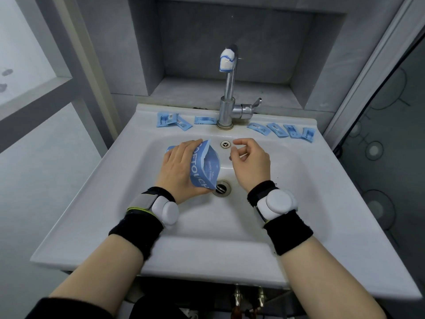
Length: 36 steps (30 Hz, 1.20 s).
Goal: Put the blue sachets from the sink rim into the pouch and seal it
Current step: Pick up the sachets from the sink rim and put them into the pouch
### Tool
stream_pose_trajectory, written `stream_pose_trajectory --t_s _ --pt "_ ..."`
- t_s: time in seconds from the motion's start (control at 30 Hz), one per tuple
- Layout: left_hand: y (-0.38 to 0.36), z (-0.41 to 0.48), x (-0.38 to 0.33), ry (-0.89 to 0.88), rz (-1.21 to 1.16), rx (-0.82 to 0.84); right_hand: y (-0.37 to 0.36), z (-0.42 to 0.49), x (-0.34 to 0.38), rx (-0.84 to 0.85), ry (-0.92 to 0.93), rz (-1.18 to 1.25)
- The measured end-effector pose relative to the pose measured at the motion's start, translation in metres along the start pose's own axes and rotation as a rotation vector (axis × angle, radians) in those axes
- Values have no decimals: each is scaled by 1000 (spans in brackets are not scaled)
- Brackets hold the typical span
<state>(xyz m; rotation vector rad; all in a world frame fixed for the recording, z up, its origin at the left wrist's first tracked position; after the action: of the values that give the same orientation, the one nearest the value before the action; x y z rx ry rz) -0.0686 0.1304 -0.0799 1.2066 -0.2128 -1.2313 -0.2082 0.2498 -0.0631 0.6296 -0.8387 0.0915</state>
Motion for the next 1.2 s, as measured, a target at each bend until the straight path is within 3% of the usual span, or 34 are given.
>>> stream_pose_trajectory --t_s 0.7,0.93,1.2 --pt "1 0 0 12 -21 -10 -6 2 -24 90 -138 -2" --pt "-2 -1 3 38 -33 12 -9 8 -40 117 -338 172" --pt "-1 -1 2 6 -43 18 14 65 -43 116 -235 -129"
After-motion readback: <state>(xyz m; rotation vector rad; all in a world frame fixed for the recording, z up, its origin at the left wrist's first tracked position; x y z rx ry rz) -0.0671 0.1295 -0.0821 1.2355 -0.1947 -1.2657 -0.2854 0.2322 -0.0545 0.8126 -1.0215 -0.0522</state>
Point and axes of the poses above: each hand's wrist, its own z-axis towards the middle knuckle, its own y-axis out of the back of the hand, x = y × z, the point moved 4 cm from there along z, towards the middle knuckle, and after that the axes turned 11 degrees about y, right-handed, at the moved point
